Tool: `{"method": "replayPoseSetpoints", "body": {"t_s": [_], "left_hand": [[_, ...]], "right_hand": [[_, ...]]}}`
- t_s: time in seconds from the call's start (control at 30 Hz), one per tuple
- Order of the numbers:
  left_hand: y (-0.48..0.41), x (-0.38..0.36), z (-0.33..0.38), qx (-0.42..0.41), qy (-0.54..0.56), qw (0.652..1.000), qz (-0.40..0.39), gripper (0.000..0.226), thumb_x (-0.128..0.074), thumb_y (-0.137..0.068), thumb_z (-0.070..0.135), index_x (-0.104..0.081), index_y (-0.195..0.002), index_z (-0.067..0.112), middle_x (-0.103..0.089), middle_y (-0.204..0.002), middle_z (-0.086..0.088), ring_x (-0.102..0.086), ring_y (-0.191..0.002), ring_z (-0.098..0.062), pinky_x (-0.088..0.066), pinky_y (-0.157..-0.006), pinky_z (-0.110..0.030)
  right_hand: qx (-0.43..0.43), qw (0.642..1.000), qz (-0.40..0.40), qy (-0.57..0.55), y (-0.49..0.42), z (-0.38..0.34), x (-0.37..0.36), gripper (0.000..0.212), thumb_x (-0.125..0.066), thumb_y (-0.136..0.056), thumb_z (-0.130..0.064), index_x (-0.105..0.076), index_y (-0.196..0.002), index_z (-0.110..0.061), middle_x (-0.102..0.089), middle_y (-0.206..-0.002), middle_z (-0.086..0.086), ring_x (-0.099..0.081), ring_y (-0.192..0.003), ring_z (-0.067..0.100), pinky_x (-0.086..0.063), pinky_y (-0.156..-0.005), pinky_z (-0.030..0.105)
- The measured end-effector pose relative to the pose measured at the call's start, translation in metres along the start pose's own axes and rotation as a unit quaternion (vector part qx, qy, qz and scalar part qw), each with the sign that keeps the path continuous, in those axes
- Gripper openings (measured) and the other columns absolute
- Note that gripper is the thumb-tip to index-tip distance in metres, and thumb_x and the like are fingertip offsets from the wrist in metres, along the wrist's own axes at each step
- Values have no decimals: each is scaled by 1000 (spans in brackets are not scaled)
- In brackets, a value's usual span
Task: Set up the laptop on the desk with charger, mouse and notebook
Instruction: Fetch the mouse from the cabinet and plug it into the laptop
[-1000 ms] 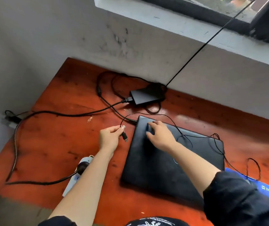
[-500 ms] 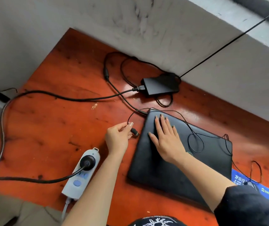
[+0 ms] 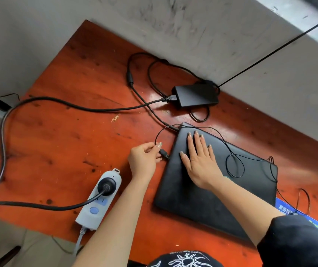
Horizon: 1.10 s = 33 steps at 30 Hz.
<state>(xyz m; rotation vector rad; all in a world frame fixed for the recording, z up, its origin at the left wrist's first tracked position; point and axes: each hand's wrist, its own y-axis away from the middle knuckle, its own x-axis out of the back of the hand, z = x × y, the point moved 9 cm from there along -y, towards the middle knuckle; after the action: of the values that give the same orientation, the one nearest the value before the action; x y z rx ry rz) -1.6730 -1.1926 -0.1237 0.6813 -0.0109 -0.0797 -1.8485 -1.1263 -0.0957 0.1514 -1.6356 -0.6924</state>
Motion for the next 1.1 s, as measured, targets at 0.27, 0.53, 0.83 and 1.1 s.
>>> {"method": "replayPoseSetpoints", "body": {"t_s": [0.27, 0.53, 0.83, 1.1], "left_hand": [[-5, -2, 10, -15, -16, 1000, -12, 21, -71, -85, 17, -72, -103, 7, -73, -82, -7, -70, -70, -12, -58, -61, -20], [-4, 0, -3, 13, 4, 1000, -4, 20, -73, -84, 16, -72, -102, 8, -73, -83, -8, -73, -76, -17, -58, -61, -20], [-8, 0, -6, 35, -25, 999, -23, 20, -73, -84, 17, -71, -97, 3, -73, -78, -11, -73, -70, -16, -56, -58, -16], [-5, 2, -5, 56, -73, 993, -72, 13, -72, -85, 21, -70, -87, 8, -73, -76, -12, -73, -63, -19, -57, -53, -20]], "right_hand": [[-3, 1000, -2, -8, 0, 0, 0, 66, -14, -102, -48, 18, -152, -19, 25, -159, 3, 23, -146, 19, 9, -120, 42], [0, 1000, -10, -19, 1, 0, 0, 65, -13, -102, -48, 20, -151, -20, 27, -159, 2, 25, -145, 18, 10, -120, 42], [34, 999, -15, -22, 3, 3, 4, 63, -16, -102, -48, 19, -151, -29, 26, -159, 0, 26, -144, 13, 12, -119, 38], [74, 996, -38, 24, 5, 5, 2, 80, -16, -90, -69, 27, -147, -32, 33, -156, 4, 37, -138, 17, 18, -116, 37]]}}
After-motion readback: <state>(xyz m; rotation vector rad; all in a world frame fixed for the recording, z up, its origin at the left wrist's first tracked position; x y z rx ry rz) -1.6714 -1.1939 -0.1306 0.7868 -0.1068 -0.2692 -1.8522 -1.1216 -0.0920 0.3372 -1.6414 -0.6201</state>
